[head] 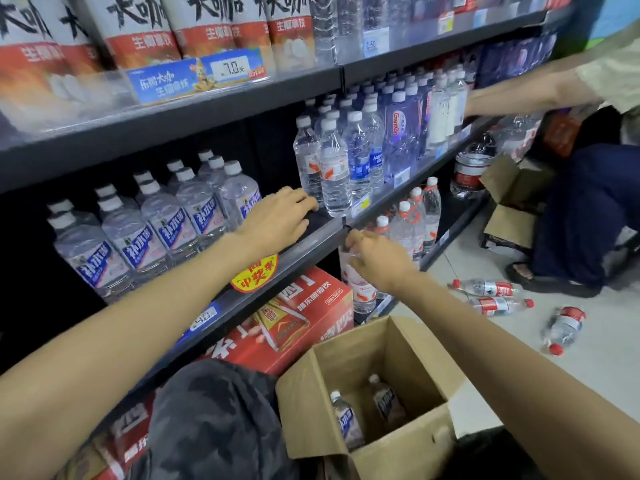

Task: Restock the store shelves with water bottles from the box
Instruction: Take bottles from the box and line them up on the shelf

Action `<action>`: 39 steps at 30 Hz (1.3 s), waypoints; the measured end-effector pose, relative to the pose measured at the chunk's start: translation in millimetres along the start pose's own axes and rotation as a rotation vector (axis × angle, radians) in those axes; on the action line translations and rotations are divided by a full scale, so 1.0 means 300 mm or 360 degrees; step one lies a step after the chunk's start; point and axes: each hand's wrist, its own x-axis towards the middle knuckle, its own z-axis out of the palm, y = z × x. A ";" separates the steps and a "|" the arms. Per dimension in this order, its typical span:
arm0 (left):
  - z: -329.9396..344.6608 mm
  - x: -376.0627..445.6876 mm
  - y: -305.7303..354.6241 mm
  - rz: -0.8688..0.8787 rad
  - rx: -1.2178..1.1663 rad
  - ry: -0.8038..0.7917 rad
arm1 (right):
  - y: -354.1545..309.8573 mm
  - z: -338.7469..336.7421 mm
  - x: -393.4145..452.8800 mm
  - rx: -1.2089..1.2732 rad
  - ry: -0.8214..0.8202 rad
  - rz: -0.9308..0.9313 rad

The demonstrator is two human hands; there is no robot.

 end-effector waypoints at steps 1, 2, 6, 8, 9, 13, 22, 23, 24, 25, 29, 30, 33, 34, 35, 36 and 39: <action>0.015 -0.007 0.034 0.0014 -0.0019 -0.0015 | 0.014 0.011 -0.034 -0.0025 -0.0024 0.0034; 0.032 -0.016 0.068 0.0033 -0.0037 -0.0031 | 0.028 0.025 -0.068 -0.0049 -0.0046 0.0059; 0.119 -0.061 0.194 0.0081 -0.0118 -0.0139 | 0.076 0.108 -0.191 -0.0023 -0.0116 0.0132; 0.177 -0.087 0.251 0.0101 -0.0126 -0.0215 | 0.096 0.160 -0.242 0.0017 -0.0186 0.0184; 0.209 -0.102 0.277 0.0116 -0.0128 -0.0247 | 0.107 0.184 -0.266 0.0033 -0.0226 0.0205; 0.338 -0.163 0.358 0.0184 -0.0171 -0.0338 | 0.146 0.268 -0.357 -0.0011 -0.0295 0.0168; 0.627 -0.274 0.451 0.0160 -0.0418 -0.0717 | 0.190 0.494 -0.385 0.0083 -0.0496 0.0207; 0.659 -0.283 0.460 0.0169 -0.0438 -0.0767 | 0.194 0.519 -0.386 0.0089 -0.0513 0.0217; 0.690 -0.290 0.468 0.0182 -0.0449 -0.0814 | 0.200 0.545 -0.386 0.0104 -0.0540 0.0217; 0.721 -0.296 0.475 0.0203 -0.0447 -0.0867 | 0.206 0.572 -0.387 0.0127 -0.0581 0.0209; 0.826 -0.303 0.503 0.0226 -0.0486 -0.1097 | 0.232 0.674 -0.381 0.0146 -0.0782 0.0185; 0.849 -0.305 0.509 0.0218 -0.0495 -0.1147 | 0.238 0.699 -0.378 0.0137 -0.0819 0.0195; 0.919 -0.305 0.528 0.0220 -0.0505 -0.1339 | 0.253 0.776 -0.371 0.0134 -0.0940 0.0248; 0.939 -0.299 0.534 0.0243 -0.0498 -0.1419 | 0.258 0.801 -0.369 0.0140 -0.0989 0.0267; 0.957 -0.290 0.539 0.0269 -0.0490 -0.1492 | 0.264 0.827 -0.363 0.0141 -0.1036 0.0281; 0.976 -0.278 0.543 0.0290 -0.0491 -0.1549 | 0.270 0.851 -0.355 0.0132 -0.1090 0.0291; 1.032 -0.242 0.553 0.0350 -0.0480 -0.1668 | 0.287 0.915 -0.321 0.0086 -0.1245 0.0293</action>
